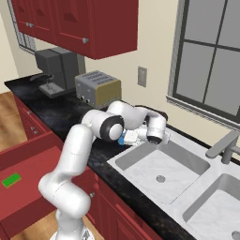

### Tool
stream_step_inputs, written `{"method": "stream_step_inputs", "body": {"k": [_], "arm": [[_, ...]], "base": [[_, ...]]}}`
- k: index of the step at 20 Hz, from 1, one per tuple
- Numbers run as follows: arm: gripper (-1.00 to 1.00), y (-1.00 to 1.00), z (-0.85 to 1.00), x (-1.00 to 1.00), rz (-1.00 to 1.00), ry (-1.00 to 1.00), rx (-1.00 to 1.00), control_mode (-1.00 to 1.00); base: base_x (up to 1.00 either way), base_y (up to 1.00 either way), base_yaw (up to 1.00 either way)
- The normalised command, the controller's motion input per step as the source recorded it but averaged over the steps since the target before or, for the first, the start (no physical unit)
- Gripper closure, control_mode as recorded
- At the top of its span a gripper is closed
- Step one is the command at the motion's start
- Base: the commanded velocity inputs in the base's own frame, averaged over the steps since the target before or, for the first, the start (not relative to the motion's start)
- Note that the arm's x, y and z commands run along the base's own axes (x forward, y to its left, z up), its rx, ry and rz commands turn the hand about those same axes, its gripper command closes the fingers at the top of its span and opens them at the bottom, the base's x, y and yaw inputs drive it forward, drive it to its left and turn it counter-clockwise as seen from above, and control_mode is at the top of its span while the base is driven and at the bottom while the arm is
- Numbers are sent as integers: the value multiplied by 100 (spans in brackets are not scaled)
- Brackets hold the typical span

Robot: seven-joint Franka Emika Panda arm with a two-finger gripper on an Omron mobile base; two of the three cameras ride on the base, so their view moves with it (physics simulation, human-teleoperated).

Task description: Restock the sink supplies by placing the sponge and soap dispenser on the counter and next to the sink. Make sure the soap dispenser is upright.

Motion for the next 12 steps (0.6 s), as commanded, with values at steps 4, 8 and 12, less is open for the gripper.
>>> {"method": "stream_step_inputs", "body": {"k": [4,8,12], "arm": [[-100,-1,71,0,0,-3,0,-100],[-100,0,83,-1,-4,-6,0,-100],[-100,17,87,-29,-1,-12,-1,-100]], "base": [[0,0,0],[0,0,0],[0,0,0]]}}
